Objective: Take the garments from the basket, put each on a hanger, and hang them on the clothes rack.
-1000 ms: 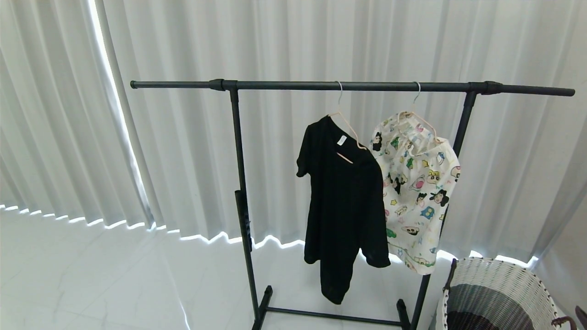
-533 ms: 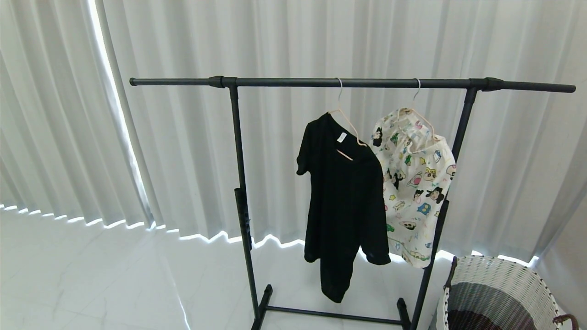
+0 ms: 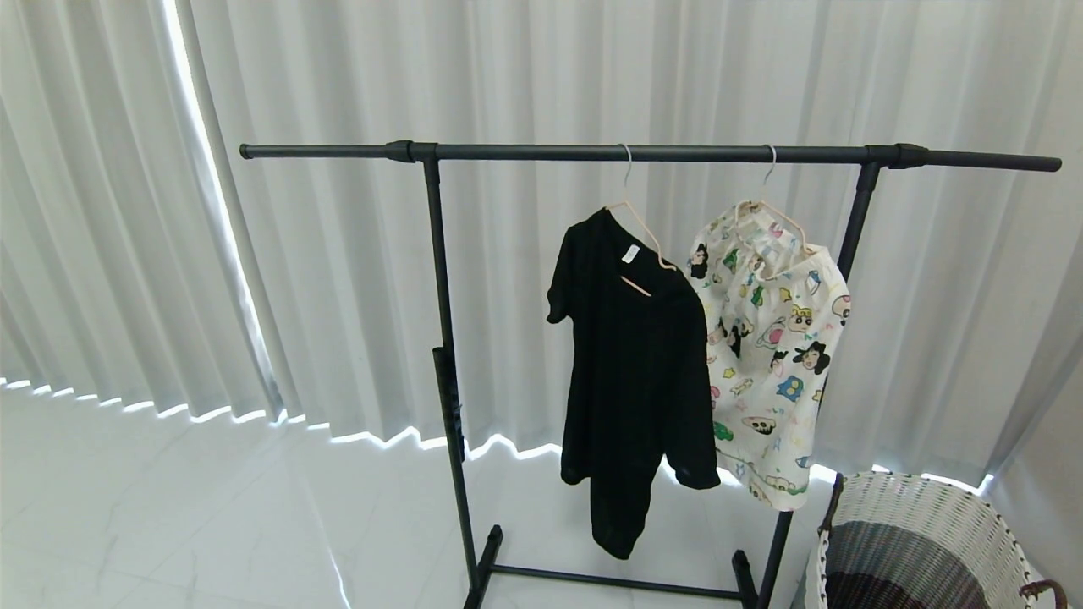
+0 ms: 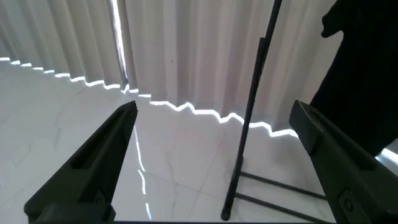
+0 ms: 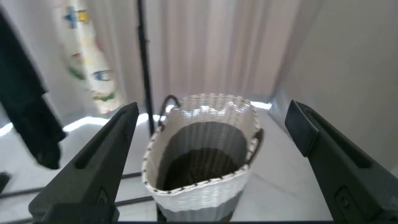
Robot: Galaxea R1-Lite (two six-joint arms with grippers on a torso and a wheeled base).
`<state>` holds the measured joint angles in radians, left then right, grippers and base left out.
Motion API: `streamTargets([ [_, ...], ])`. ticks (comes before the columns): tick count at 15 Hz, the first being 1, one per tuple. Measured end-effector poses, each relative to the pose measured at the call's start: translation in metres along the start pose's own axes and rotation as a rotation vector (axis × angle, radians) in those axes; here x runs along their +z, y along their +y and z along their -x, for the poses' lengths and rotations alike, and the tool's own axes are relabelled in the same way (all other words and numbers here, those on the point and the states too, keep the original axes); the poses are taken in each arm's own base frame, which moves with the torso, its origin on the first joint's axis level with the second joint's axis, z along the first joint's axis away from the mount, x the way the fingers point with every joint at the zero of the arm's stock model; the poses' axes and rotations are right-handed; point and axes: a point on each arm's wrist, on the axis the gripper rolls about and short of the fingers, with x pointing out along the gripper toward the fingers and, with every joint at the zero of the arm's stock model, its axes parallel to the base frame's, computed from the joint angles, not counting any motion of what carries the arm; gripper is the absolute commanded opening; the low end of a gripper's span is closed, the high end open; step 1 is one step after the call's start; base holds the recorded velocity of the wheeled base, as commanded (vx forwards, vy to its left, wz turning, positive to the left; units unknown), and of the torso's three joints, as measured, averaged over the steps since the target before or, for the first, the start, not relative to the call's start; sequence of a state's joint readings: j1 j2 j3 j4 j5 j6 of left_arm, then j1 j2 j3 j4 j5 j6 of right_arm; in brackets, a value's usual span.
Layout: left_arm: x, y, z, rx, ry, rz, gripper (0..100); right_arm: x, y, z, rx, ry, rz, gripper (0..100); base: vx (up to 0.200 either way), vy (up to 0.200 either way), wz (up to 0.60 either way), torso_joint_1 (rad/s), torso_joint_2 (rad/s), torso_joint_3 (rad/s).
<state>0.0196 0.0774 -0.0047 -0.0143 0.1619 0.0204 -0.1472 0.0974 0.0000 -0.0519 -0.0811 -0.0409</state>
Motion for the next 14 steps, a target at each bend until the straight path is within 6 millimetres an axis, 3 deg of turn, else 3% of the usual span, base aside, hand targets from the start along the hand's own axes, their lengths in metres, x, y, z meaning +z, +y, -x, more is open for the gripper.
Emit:
streamTargets([
  [7,-0.0014,0.0,0.0032,-0.032,-0.042,0.023,100,-0.0049,0.0006,0.0007,0.325,0.026,0.014,100,0.0,0.0,0.0,0.0,0.0,0.0],
  [14,-0.0023,0.0008,0.0055,-0.048,-0.071,0.175,100,-0.0072,-0.0017,0.0067,0.221,-0.044,-0.033,100,0.0,0.0,0.0,0.0,0.0,0.0],
])
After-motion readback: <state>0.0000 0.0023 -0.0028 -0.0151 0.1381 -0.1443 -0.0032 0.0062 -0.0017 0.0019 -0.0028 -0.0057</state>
